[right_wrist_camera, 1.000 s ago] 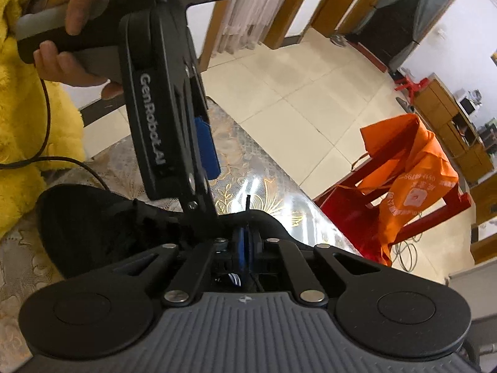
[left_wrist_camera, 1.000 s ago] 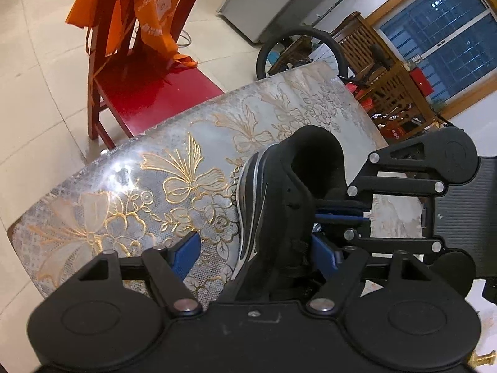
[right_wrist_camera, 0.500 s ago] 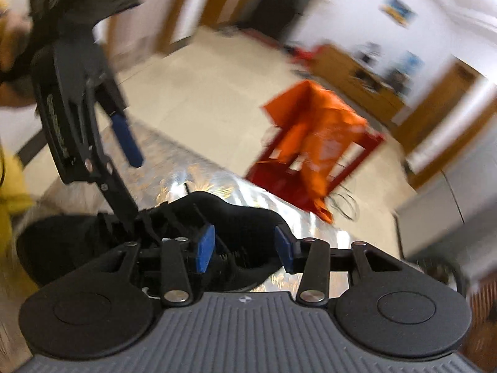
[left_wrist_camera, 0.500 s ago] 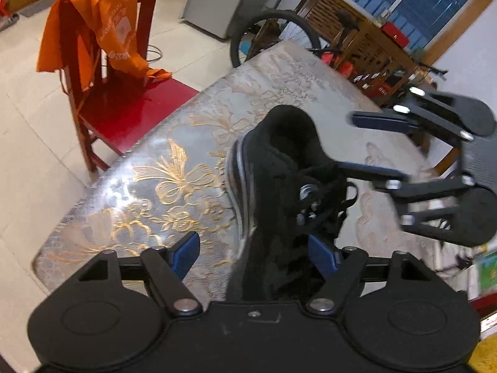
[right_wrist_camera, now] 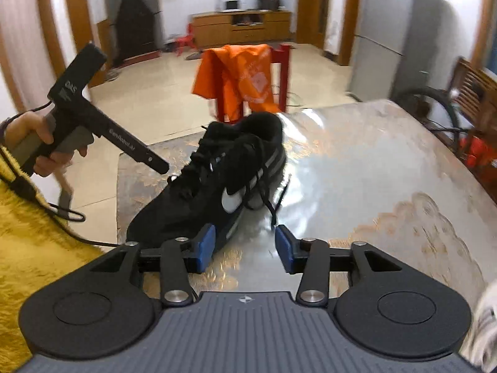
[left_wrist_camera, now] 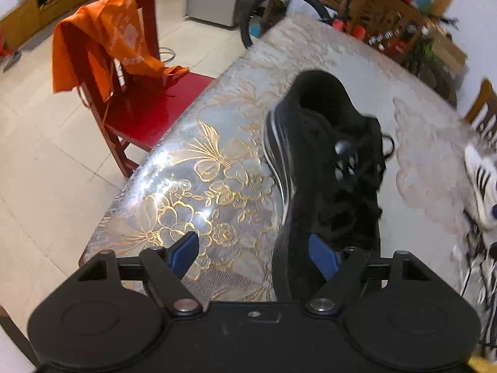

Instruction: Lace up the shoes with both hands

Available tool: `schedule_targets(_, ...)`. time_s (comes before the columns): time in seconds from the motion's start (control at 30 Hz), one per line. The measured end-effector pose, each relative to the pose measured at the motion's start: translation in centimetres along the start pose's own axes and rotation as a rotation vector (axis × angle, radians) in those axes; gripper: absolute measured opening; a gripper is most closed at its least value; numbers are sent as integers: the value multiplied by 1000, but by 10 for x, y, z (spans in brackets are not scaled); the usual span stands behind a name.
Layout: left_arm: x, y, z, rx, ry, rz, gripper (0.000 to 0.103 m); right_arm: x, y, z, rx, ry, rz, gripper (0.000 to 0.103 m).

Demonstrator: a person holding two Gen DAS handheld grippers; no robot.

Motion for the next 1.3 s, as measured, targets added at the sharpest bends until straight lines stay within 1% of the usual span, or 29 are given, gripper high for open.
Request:
schedule_targets(0.03,-1,-1,0,5,-9,2,76,6,2,-3,-14,-8,-21,53)
schedule_targets(0.07,-3,-2,0,10,-17,5,76,11,3,-5,-29,-21,-38,58)
schedule_targets(0.17,-7,-6,0,26,-43,12,77,26,1,-11,-81,-95,-59,59)
schedule_targets(0.3,-10,-10,1,43,-73,21,81,37,0,-15,-127,-245,-18,60)
schedule_targets(0.4,-7,-10,1,45,-109,14,82,43,-5,-14,-142,-365,13,60)
schedule_targets(0.47,-4,-12,3,50,-142,2,84,47,-4,-12,-140,-438,12,60)
schedule_targets(0.57,1,-15,6,68,-183,-31,85,60,-10,-5,-114,-519,-8,60)
schedule_targets(0.63,7,-16,8,76,-222,-31,85,72,-10,-1,-104,-549,-27,60)
schedule_targets(0.7,10,-19,9,75,-273,-12,85,85,-13,3,-92,-557,-47,60)
schedule_targets(0.8,19,-23,13,87,-317,-38,85,104,-14,7,-76,-573,-102,60)
schedule_targets(0.87,24,-25,16,100,-331,-71,85,116,-13,9,-71,-590,-140,60)
schedule_targets(1.0,30,-30,20,113,-380,-106,85,131,-10,7,-61,-656,-218,60)
schedule_targets(1.07,30,-31,21,119,-407,-124,85,138,-8,6,-19,-691,-226,60)
schedule_targets(1.13,30,-32,22,126,-434,-139,85,141,-1,6,51,-719,-178,60)
schedule_targets(1.2,30,-35,23,136,-466,-150,85,142,18,7,111,-727,-143,59)
schedule_targets(1.27,28,-36,21,136,-500,-160,85,140,38,11,152,-722,-158,60)
schedule_targets(1.3,28,-36,20,135,-514,-163,85,139,46,14,147,-726,-192,62)
Point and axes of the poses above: each gripper's, at about its wrist camera, not at the fingertips, and y roughly against the way its jaws point, x to its left, z to its top, the point moved 2 cm from there along -y, roughly the way its jaws point, and after that the axes turned 6 degrees about -z, right-handed, at the moved point
